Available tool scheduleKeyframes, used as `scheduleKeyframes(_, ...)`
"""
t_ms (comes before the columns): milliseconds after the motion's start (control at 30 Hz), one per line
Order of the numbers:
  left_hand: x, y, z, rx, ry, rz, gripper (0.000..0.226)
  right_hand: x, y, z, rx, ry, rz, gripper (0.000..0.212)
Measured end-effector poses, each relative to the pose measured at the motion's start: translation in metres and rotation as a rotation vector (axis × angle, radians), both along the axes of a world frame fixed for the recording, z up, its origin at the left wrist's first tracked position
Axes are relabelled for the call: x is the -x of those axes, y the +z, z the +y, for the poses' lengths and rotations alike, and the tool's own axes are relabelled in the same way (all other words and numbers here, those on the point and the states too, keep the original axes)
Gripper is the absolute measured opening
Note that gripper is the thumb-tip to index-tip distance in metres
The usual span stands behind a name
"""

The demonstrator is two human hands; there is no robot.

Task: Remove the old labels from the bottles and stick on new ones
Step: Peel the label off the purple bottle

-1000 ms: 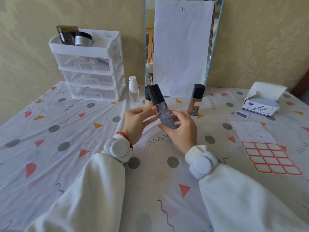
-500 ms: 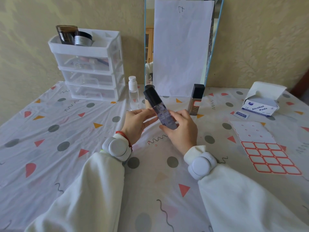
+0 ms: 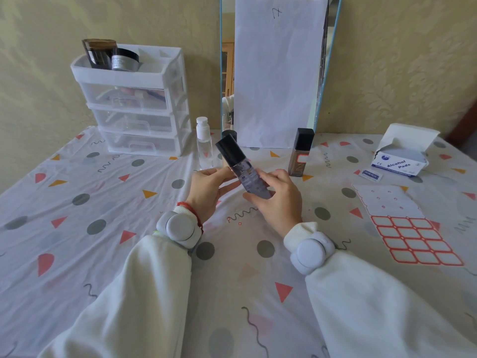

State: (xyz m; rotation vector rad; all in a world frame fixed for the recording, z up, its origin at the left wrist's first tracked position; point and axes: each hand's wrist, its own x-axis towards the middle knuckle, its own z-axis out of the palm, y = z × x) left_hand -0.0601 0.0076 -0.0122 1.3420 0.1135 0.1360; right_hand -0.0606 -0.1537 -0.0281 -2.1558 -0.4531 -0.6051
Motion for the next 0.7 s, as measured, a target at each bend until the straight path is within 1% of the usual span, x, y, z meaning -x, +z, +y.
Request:
scheduleKeyframes(133,0.0014,0.0016,-0.0017,0.020,0.000,-0.011,0.022,0.0015,0.0014,0.0005,-0.046,0.027,0.015,0.060)
scheduleKeyframes(200,0.0018,0.0035,-0.0015,0.073,-0.012,-0.019,0.026,0.0020,0.0026,0.0010,-0.062,0.031,0.015,0.058)
scheduleKeyframes(267,0.0008,0.0051,-0.0009,0.193,-0.040,-0.024,0.023,0.0017,0.0038,0.0008,-0.087,0.033,0.015,0.055)
scheduleKeyframes(333,0.0007,0.0064,-0.0009,0.241,-0.045,-0.031,0.015,0.0014,0.0040,0.0010,-0.094,0.032,0.019,0.054)
scheduleKeyframes(400,0.0010,0.0053,-0.0026,0.170,-0.032,-0.042,0.011,0.0017,0.0035,0.0009,-0.085,0.032,0.018,0.054)
scheduleKeyframes(467,0.0024,0.0034,-0.0049,0.101,-0.024,-0.040,0.020,0.0020,0.0029,0.0009,-0.078,0.030,0.024,0.055)
scheduleKeyframes(533,0.0026,0.0022,-0.0057,0.080,-0.017,-0.038,0.023,0.0022,0.0024,0.0007,-0.073,0.028,0.028,0.055)
scheduleKeyframes(700,0.0022,0.0025,-0.0054,0.058,-0.008,-0.042,0.015,0.0015,0.0021,0.0008,-0.059,0.021,0.033,0.056)
